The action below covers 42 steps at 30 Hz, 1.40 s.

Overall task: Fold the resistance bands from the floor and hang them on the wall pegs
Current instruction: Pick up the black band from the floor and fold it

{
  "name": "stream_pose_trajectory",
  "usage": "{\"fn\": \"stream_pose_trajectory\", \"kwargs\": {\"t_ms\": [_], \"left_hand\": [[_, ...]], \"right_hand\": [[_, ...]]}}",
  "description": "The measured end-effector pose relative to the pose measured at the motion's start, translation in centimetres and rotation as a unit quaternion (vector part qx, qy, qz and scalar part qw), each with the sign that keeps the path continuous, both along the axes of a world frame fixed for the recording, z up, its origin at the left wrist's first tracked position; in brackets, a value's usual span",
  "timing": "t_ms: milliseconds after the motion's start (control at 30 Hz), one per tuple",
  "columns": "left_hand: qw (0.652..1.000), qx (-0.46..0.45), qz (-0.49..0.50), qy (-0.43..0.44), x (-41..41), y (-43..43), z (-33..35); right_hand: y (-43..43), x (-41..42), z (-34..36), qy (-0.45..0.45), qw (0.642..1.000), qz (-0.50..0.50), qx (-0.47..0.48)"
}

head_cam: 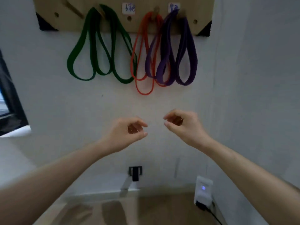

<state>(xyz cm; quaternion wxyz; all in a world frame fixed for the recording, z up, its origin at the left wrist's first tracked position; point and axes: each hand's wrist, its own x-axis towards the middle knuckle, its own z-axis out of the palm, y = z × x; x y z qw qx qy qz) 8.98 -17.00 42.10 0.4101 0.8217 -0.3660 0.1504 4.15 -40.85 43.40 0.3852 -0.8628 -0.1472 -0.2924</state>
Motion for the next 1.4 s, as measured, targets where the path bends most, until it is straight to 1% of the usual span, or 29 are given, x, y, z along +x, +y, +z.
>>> {"fn": "stream_pose_trajectory", "kwargs": {"t_ms": [100, 200, 300, 367, 433, 567, 633, 700, 767, 833, 900, 967, 1000, 1067, 1133, 1167, 1233, 1267, 1333, 1400], "left_hand": [[0.997, 0.034, 0.003, 0.07, -0.3, 2.2, -5.5], [0.986, 0.096, 0.014, 0.133, -0.8, 3.8, -11.3], [0.966, 0.142, 0.01, 0.213, -1.7, 4.7, -17.5], [0.953, 0.172, 0.013, 0.248, -2.6, 5.0, -21.5], [0.941, 0.189, 0.019, 0.28, -3.5, 5.3, -25.7], [0.909, 0.208, 0.022, 0.359, -5.7, 5.9, -34.0], [0.893, 0.22, 0.03, 0.391, -6.9, 6.2, -37.5], [0.881, 0.242, 0.042, 0.403, -8.1, 6.6, -40.6], [0.877, 0.299, 0.06, 0.371, -9.2, 7.1, -43.7], [0.865, 0.356, 0.055, 0.349, -10.5, 7.6, -46.5], [0.848, 0.397, 0.032, 0.349, -11.9, 8.1, -48.4], [0.83, 0.475, 0.003, 0.293, -13.0, 8.7, -49.3], [0.821, 0.508, -0.004, 0.262, -13.3, 9.1, -49.4], [0.808, 0.553, 0.0, 0.203, -13.5, 9.8, -49.4], [0.806, 0.57, 0.017, 0.159, -13.3, 10.3, -49.3], [0.805, 0.572, 0.023, 0.155, -13.1, 10.5, -49.2], [0.81, 0.554, 0.05, 0.185, -12.7, 11.4, -48.8], [0.818, 0.53, 0.074, 0.21, -12.3, 11.9, -48.5], [0.84, 0.459, 0.139, 0.253, -11.4, 13.1, -47.1], [0.851, 0.384, 0.202, 0.297, -10.2, 14.2, -45.2]], "right_hand": [[0.6, 0.1, -4.3, 0.083, 0.996, 0.008, -0.026], [1.7, 0.7, -8.6, 0.193, 0.976, 0.029, -0.099], [3.6, 1.3, -13.7, 0.31, 0.923, 0.062, -0.218], [4.9, 1.5, -17.8, 0.368, 0.882, 0.082, -0.284], [5.8, 1.3, -22.3, 0.407, 0.849, 0.093, -0.324], [6.7, 0.0, -31.3, 0.498, 0.797, 0.099, -0.328], [6.6, -1.1, -35.7, 0.548, 0.777, 0.087, -0.297], [6.1, -2.4, -39.6, 0.59, 0.76, 0.069, -0.263], [5.7, -4.1, -42.8, 0.62, 0.742, 0.053, -0.25], [5.6, -5.8, -45.4, 0.641, 0.728, 0.038, -0.239], [5.5, -7.4, -47.7, 0.655, 0.709, 0.044, -0.256], [5.0, -8.7, -49.4, 0.664, 0.686, 0.052, -0.293], [4.6, -9.0, -50.1, 0.663, 0.682, 0.051, -0.304], [4.0, -9.0, -50.2, 0.658, 0.692, 0.036, -0.293], [3.7, -8.2, -48.9, 0.648, 0.718, 0.028, -0.254], [3.7, -7.6, -47.9, 0.639, 0.735, 0.02, -0.227], [3.7, -5.9, -45.8, 0.604, 0.776, -0.002, -0.184], [3.9, -5.0, -44.5, 0.584, 0.794, -0.01, -0.167], [4.4, -3.3, -41.8, 0.54, 0.831, -0.007, -0.135], [5.0, -1.6, -39.2, 0.494, 0.861, -0.011, -0.119]]}}
